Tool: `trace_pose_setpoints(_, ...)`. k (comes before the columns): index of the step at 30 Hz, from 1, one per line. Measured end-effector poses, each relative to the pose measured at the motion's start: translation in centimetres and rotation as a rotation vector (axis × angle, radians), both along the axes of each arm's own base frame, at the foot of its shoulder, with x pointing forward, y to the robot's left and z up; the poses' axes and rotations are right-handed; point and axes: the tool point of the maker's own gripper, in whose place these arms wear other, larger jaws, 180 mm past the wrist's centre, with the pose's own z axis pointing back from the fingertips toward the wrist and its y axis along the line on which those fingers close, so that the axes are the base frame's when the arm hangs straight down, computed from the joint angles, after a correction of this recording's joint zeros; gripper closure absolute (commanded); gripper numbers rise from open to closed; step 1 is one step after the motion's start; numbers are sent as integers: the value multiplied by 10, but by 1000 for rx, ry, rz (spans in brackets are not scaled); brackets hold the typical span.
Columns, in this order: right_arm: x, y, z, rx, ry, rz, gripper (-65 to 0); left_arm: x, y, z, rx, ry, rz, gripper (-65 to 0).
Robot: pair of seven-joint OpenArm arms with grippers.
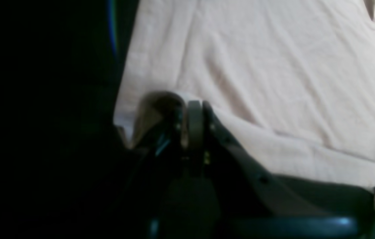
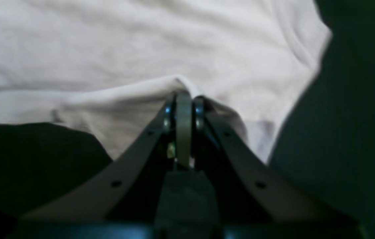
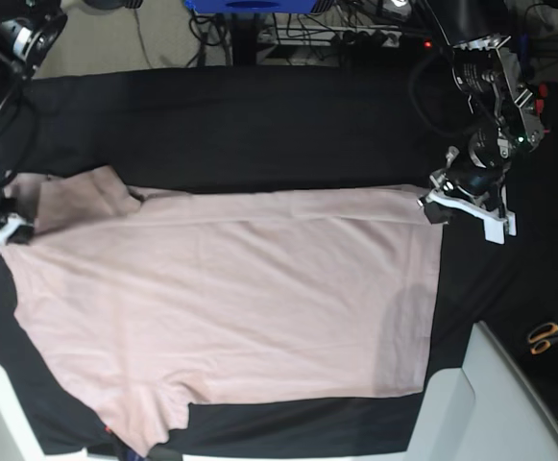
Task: Fold the T-shirt properly
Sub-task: 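Lift the shoulder corners and pull them toward the hem, folding the shirt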
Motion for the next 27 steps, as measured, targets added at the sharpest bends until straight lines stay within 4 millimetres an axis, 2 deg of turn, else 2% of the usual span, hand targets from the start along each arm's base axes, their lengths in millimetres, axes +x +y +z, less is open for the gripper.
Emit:
trace_pose_setpoints(6, 22, 8, -10, 48, -17, 18, -5, 22, 3, 9, -1, -32, -5, 0)
trace_pose_setpoints(11, 27, 5, -16, 78, -19, -3, -5, 36, 13, 13, 7, -40, 1, 0)
trace_pose_setpoints(14, 27, 2, -15, 72, -19, -5, -5, 46, 17, 16, 7, -48, 2, 0)
trace_pose_setpoints(17, 38, 1, -7, 74, -69, -16, -5, 53, 21, 21, 10, -61, 4, 0)
trace_pose_setpoints(21, 41, 2, -6, 79, -80, -17, -5, 56, 27, 16, 90, -20, -12, 0)
trace_pose_setpoints(23, 42, 3, -6, 79, -80, -16, -5, 62, 21, 16, 112, -15, -34, 0)
trace_pose_setpoints(27, 54, 5, 1, 93, -102, -18, -5, 73, -4, 9, 111, 4, -108, 0)
